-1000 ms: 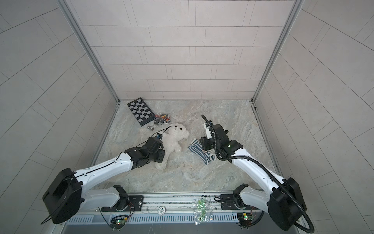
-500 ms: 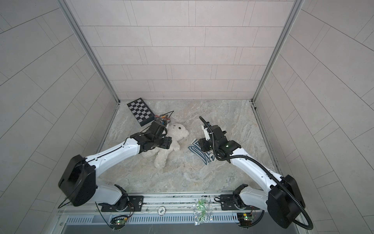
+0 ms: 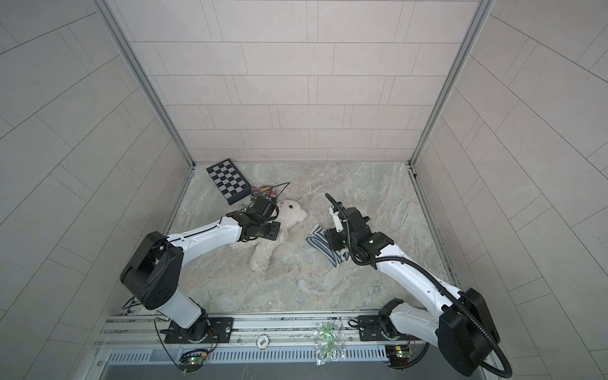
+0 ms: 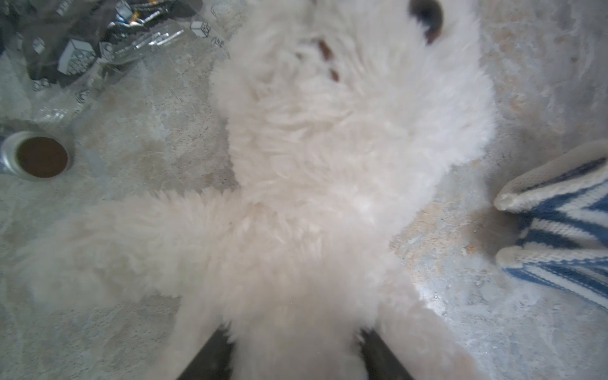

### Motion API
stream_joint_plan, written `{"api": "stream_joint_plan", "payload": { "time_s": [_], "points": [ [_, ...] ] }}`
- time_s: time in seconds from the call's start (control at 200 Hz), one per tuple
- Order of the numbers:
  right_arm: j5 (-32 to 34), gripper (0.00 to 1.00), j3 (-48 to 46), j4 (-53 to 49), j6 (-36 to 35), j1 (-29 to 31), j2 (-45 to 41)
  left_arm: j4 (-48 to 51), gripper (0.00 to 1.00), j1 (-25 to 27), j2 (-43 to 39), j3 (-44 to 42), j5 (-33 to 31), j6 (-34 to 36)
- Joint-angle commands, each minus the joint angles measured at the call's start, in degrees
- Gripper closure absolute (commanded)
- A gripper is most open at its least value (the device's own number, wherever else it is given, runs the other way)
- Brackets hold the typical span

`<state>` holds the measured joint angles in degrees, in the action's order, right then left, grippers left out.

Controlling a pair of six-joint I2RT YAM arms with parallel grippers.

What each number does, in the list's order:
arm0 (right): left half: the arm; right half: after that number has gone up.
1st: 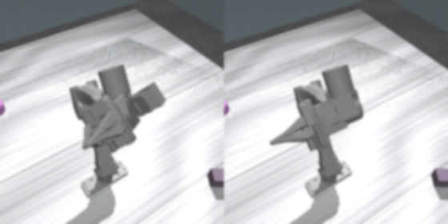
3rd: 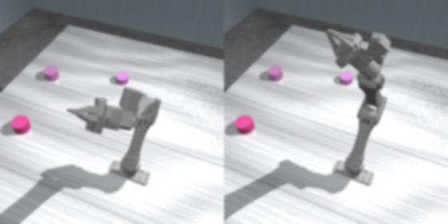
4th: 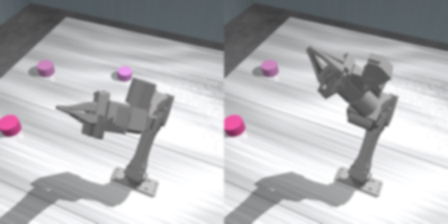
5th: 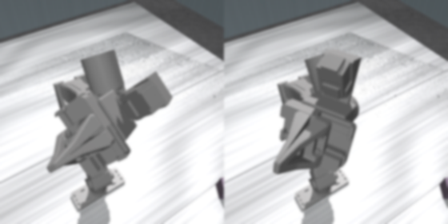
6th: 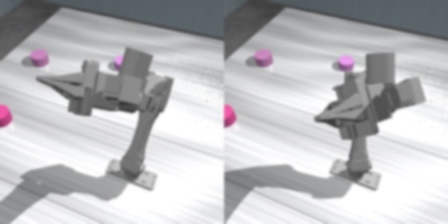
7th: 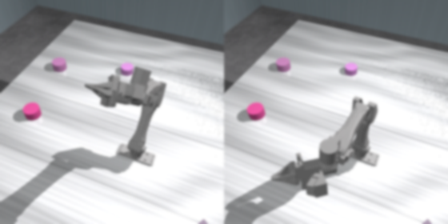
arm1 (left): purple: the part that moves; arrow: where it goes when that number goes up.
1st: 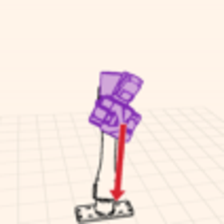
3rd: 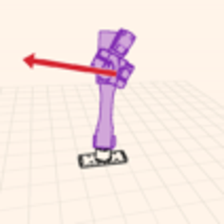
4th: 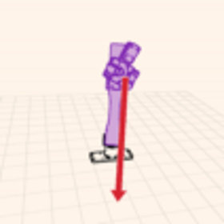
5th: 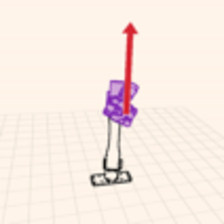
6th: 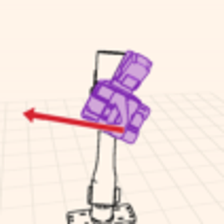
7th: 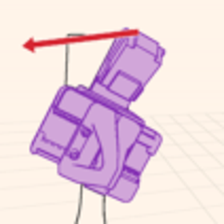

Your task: Dress the teddy bear

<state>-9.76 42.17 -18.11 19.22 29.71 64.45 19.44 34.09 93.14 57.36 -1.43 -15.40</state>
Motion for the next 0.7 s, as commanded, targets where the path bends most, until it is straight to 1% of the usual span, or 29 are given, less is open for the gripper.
{"api": "stream_joint_plan", "payload": {
  "time_s": [0.0, 0.13, 0.205, 0.255, 0.295, 0.446, 0.521, 0.696],
  "points": [
    [0.7, 0.48, -0.1, -0.8, -1.1, 1.5, 0.8, -1.2, 0.64, -0.2, -2.3, -2.2, -0.8, -0.2],
    [2.0, 0.48, -0.1, -1.5, -1.1, 3.8, 2.5, -1.9, 0.8, -0.2, -6.8, -4.5, -2.1, -0.8],
    [2.7, 0.48, 0.0, -1.6, -0.7, 4.8, 4.0, -1.8, 0.87, -0.3, -11.0, -6.0, -3.1, -0.9],
    [2.9, 0.48, 0.1, -1.3, -0.4, 5.4, 5.2, -1.5, 0.94, -0.3, -14.2, -7.1, -3.3, -0.8],
    [3.0, 0.48, 0.3, -1.2, -0.1, 5.7, 6.1, -1.5, 0.97, -0.3, -17.0, -8.2, -3.2, -0.7],
    [3.3, 0.48, 0.1, -0.2, 0.5, 5.9, 8.9, -1.3, 0.97, 0.3, -27.8, -12.9, -2.8, 0.0],
    [3.1, 0.48, -0.1, 0.7, 0.3, 5.9, 11.0, 0.1, 0.98, 1.7, -31.9, -14.2, -3.5, 0.3],
    [3.1, 0.5, 3.4, -3.1, -1.2, 5.9, 16.3, 2.9, 1.0, 6.4, -37.6, -15.5, -5.3, 1.3]
  ]
}}
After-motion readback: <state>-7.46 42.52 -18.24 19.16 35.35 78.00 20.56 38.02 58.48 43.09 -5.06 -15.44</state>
